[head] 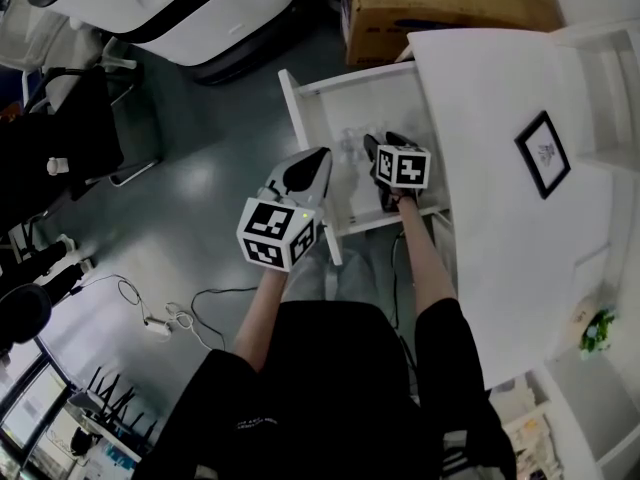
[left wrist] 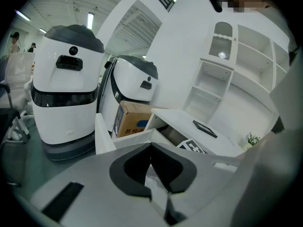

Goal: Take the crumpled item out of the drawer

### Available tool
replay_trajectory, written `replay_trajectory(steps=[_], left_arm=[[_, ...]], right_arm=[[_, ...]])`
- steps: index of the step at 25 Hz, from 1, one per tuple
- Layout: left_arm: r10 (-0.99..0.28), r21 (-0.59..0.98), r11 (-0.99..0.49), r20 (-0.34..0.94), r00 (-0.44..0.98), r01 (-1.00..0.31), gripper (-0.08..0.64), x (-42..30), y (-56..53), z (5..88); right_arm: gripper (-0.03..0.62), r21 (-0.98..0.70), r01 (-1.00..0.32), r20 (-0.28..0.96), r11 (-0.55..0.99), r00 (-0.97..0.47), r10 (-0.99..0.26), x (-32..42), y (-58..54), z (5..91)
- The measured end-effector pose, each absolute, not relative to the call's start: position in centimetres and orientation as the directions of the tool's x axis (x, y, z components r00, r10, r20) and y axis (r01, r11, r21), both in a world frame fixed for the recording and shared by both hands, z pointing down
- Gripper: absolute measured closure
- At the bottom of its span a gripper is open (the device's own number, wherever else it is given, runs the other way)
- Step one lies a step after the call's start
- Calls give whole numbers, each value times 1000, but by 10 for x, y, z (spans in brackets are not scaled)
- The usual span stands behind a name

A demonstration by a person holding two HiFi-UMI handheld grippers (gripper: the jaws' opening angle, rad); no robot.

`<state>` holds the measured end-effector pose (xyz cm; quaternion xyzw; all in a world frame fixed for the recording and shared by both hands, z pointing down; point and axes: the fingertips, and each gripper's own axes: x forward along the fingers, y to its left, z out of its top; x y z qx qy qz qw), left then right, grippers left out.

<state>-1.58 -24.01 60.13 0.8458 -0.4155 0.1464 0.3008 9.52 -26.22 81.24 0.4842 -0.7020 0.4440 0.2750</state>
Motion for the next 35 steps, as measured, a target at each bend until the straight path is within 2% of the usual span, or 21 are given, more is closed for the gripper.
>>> replay_trajectory(steps=[7, 9, 16, 35], left_arm=[[-614, 387, -465, 506, 606, -796, 561, -18, -239, 604], [-614, 384, -466, 509, 603, -797, 561, -18, -239, 603], [-616, 379, -466, 509, 601, -799, 561, -19, -238, 600], [-653, 337, -487, 472, 593, -805, 561, -37, -219, 558]], right_arm=[[410, -368, -919, 826, 141, -392, -404, 94, -260, 819], [474, -368, -913, 833, 174, -407, -375, 91, -257, 820], [525, -383, -907, 827, 176, -422, -373, 88, -256, 817], [534, -390, -879, 720, 273, -476, -505, 80, -242, 719]])
